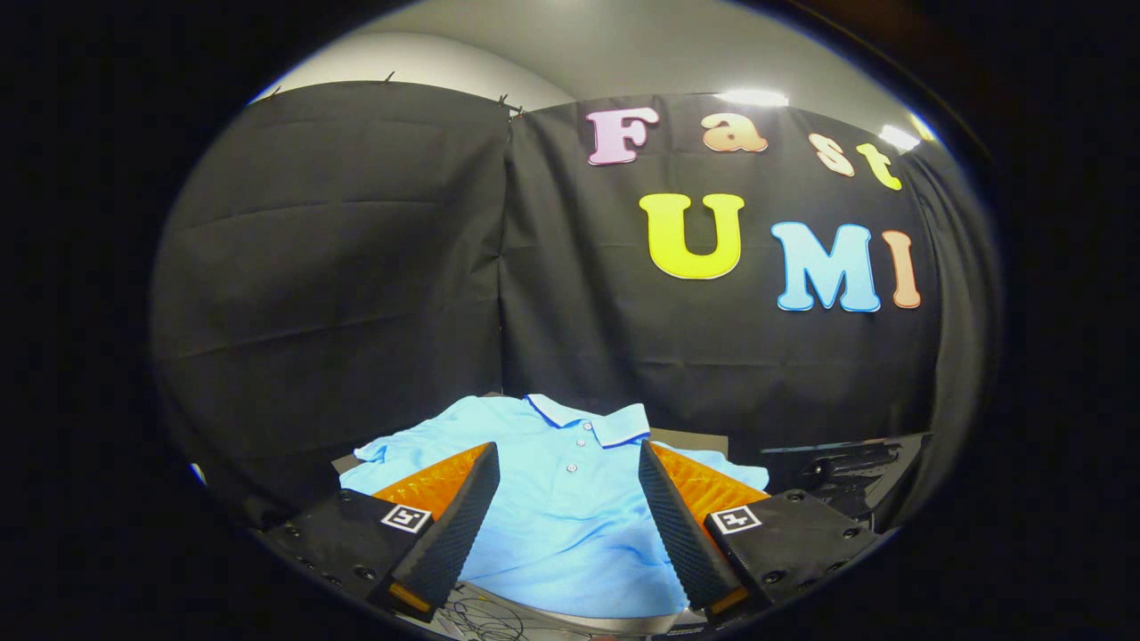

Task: Put the clothes into the washing machine and then close the washing machine lid.

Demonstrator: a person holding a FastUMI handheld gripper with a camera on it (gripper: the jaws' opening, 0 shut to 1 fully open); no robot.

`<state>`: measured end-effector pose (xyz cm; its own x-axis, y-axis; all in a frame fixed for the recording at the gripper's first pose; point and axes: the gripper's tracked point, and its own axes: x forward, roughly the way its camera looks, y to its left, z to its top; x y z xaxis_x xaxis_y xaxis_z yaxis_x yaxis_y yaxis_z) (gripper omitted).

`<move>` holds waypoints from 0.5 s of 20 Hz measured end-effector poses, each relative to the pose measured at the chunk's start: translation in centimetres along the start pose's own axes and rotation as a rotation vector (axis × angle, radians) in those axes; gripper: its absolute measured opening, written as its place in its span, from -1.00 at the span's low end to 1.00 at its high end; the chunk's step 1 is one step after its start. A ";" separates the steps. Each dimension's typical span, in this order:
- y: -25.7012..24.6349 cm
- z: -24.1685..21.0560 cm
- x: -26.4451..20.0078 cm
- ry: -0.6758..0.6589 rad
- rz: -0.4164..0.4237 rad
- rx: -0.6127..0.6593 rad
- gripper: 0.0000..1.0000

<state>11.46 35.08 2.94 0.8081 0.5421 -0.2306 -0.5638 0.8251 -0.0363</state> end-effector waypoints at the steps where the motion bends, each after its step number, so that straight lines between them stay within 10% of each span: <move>1: 0.3 -0.2 0.5 0.016 0.004 -0.003 0.96; 10: 1.3 -1.6 4.9 0.177 0.030 0.047 0.96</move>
<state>14.42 38.58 0.24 0.7461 0.5330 -0.3990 -0.5750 0.8180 0.0175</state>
